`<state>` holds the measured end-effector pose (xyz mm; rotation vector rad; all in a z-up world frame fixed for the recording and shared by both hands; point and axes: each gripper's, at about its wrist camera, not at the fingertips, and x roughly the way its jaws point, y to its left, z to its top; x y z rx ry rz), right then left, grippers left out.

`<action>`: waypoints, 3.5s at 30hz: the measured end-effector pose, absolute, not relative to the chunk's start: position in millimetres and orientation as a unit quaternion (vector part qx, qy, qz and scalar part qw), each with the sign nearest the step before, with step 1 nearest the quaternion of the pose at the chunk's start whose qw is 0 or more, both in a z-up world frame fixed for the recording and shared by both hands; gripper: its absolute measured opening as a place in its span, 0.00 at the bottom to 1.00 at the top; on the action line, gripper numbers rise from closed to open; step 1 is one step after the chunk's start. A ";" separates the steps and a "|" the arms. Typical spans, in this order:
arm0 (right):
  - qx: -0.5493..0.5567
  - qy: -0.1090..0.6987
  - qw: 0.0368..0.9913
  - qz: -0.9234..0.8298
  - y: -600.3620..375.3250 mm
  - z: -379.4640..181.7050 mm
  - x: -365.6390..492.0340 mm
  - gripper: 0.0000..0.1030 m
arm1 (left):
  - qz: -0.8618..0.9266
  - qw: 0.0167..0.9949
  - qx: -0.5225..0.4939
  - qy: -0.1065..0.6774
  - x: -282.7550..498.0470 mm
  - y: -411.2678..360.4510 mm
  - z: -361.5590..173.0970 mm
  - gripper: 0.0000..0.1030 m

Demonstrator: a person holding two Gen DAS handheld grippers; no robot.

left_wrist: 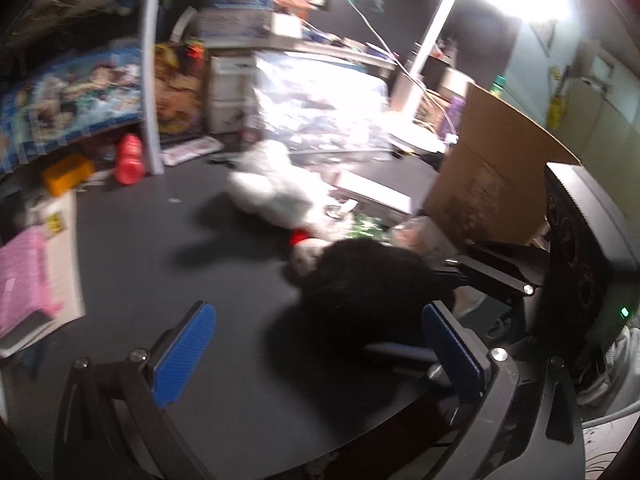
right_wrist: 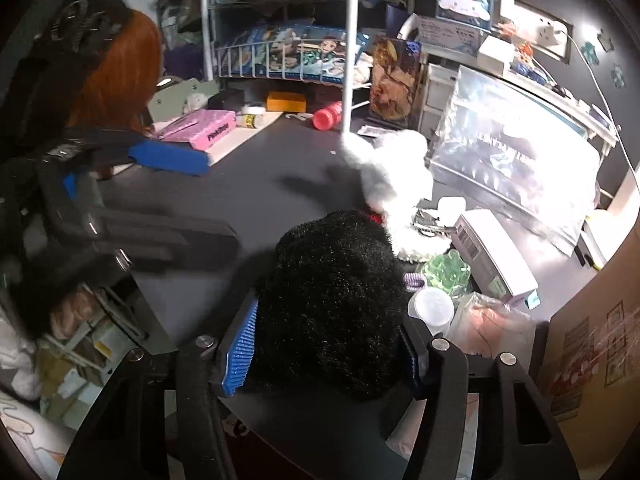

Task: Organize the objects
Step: 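Close the left gripper on the black fluffy plush and lift it, then carry the black plush into the cardboard box and open the left gripper, then withdraw the left gripper from the box toward the white plush figure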

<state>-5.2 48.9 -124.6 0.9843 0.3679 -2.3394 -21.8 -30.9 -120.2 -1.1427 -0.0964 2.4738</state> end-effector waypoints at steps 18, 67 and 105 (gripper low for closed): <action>0.326 0.125 0.338 -0.874 37.9 -78.0 -4.0 0.46 | 0.885 0.219 -0.410 -0.011 -27.6 -19.7 -67.4 0.77; 0.361 0.020 0.196 -0.912 247.0 12.7 -21.7 0.56 | 0.845 0.296 -0.433 0.101 -114.8 212.8 25.0 0.90; 0.341 0.060 0.334 -0.877 91.8 11.6 8.0 0.76 | 0.934 0.136 -0.329 0.015 -44.0 -19.9 24.3 1.00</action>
